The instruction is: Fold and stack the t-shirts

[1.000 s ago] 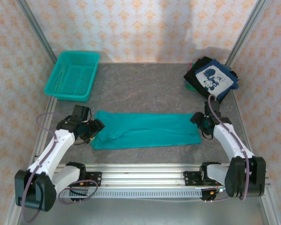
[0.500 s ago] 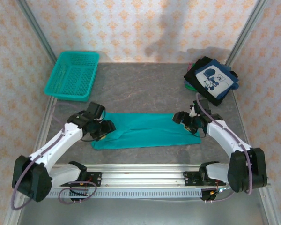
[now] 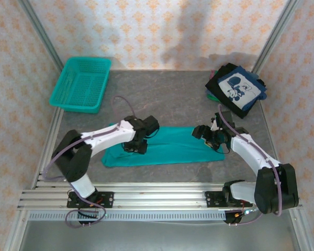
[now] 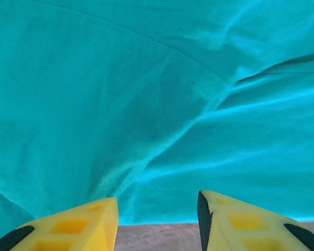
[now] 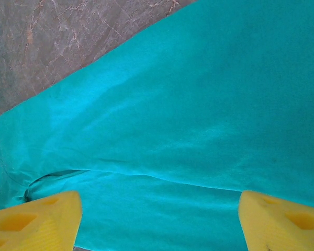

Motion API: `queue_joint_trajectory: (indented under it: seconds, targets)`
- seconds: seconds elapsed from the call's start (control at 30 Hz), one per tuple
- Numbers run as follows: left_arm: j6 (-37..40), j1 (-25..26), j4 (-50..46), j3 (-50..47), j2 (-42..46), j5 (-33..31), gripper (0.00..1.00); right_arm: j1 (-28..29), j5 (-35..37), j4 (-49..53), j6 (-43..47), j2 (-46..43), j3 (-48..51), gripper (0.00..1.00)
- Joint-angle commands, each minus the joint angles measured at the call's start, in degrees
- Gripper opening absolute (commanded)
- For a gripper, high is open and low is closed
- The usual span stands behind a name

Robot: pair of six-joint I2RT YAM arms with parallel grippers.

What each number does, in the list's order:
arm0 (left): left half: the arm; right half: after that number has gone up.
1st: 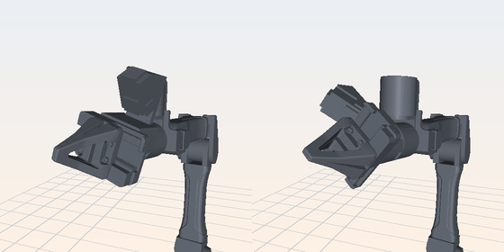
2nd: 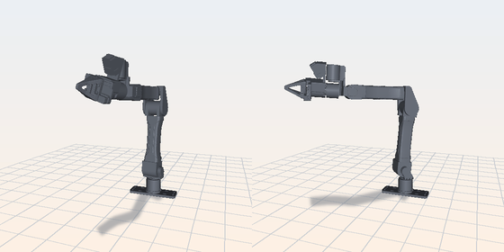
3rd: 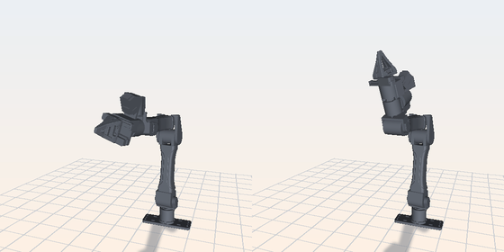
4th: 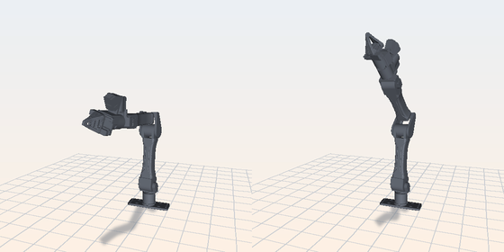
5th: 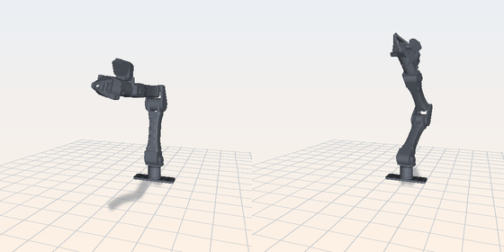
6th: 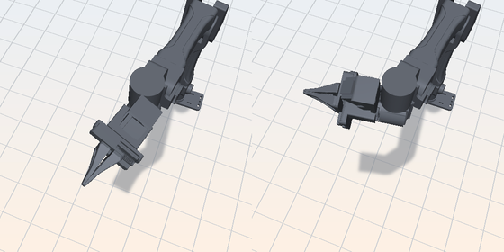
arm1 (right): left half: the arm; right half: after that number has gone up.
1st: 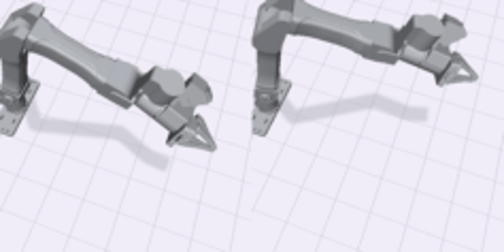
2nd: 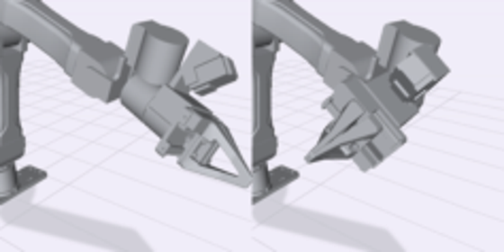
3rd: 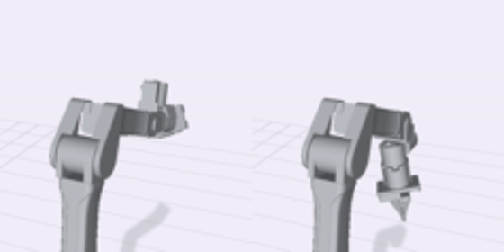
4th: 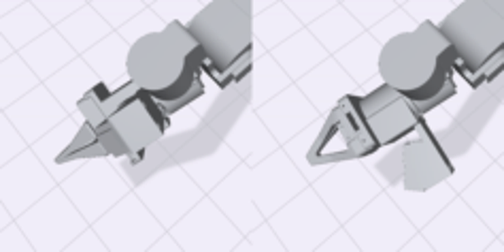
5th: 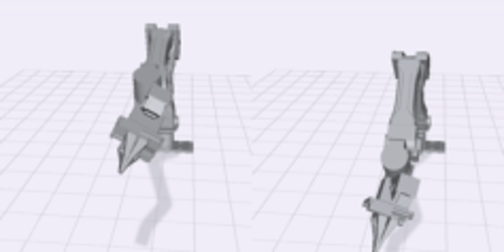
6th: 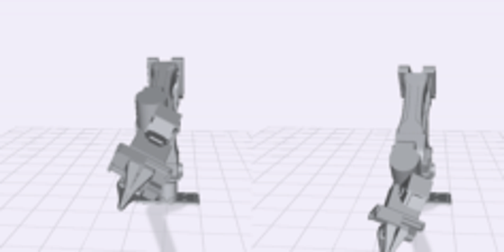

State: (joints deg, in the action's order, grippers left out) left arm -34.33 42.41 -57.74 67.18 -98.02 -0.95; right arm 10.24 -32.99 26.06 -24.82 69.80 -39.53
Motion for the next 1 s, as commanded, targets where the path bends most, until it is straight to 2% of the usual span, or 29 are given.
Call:
queue_joint_trajectory:
  seconds: [0.0, 0.17, 0.4, 0.57, 0.7, 0.97]
  targets:
    - [3.39, 0.52, -4.76, 2.44, -2.28, -9.3, 0.42, 0.07, 1.34, 0.75, 1.02, -1.4, 0.2, 0.78]
    - [5.75, 0.57, -3.6, 4.4, -6.96, -13.36, 0.37, 0.02, 1.59, 0.55, 1.09, -1.64, 0.46, 0.78]
    - [6.98, 0.55, -1.69, 4.57, -11.05, -13.17, 0.29, 0.04, 2.13, 0.43, 1.03, -1.47, 0.76, 0.78]
    - [7.15, 0.57, -1.36, 4.66, -10.57, -12.35, 0.1, 0.02, 2.57, 0.21, 0.74, -1.33, 0.55, 0.78]
    - [6.11, 0.61, -0.62, 5.16, -7.44, -7.11, 0.04, -0.09, 3.1, -0.14, 0.78, -1.0, 0.25, 0.78]
    - [-0.25, 0.52, 6.5, -0.44, -1.13, 4.49, 0.02, -0.05, 2.63, -1.72, 0.22, 0.7, 0.07, 0.78]
